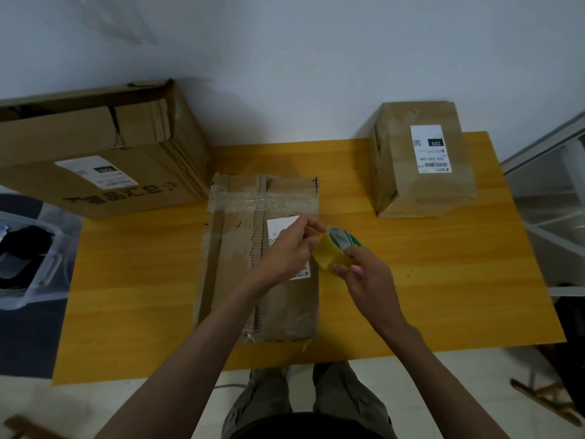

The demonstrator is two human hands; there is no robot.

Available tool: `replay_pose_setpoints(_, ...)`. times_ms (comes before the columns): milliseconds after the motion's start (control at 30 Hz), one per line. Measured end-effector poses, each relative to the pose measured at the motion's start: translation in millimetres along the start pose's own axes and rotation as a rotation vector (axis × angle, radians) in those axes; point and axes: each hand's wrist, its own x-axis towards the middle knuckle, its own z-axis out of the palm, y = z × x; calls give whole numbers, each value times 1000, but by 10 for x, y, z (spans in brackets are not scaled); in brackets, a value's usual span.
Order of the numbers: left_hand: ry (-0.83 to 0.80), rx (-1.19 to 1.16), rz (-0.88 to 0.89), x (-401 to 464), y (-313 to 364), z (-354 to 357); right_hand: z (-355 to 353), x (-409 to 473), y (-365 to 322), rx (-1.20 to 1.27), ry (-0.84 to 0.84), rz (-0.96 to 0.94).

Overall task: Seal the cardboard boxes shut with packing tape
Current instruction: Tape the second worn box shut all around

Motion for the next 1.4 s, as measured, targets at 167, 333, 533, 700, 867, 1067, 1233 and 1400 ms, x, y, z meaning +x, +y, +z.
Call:
replay_pose_setpoints(167, 53, -59, 58, -55, 91, -90, -110, 39, 19, 128, -7, 42)
replay_pose_setpoints(333, 52, 38, 20, -16, 77, -116, -133, -7, -10, 105, 9, 13)
replay_pose_setpoints(533, 72, 128, 22, 50, 164, -185, -122, -34, -78, 3, 16, -40)
replay_pose_setpoints(700, 77, 166, 31, 58, 220, -213, -163, -7, -126, -84, 29, -63)
replay_pose_setpoints(867, 45, 166, -44, 70, 188, -240, -165, -53, -156, -193, 17, -100)
replay_pose_setpoints(1067, 40, 241, -36, 94, 208, -333, -122, -77, -216, -232, 26, -101)
replay_pose_setpoints(1233, 113, 294, -28, 70, 166, -307, -112, -69, -280, -269, 46, -92)
replay_pose_setpoints(1400, 195, 298, -28, -1, 182, -360, -154, -110, -224, -320, 37, -62)
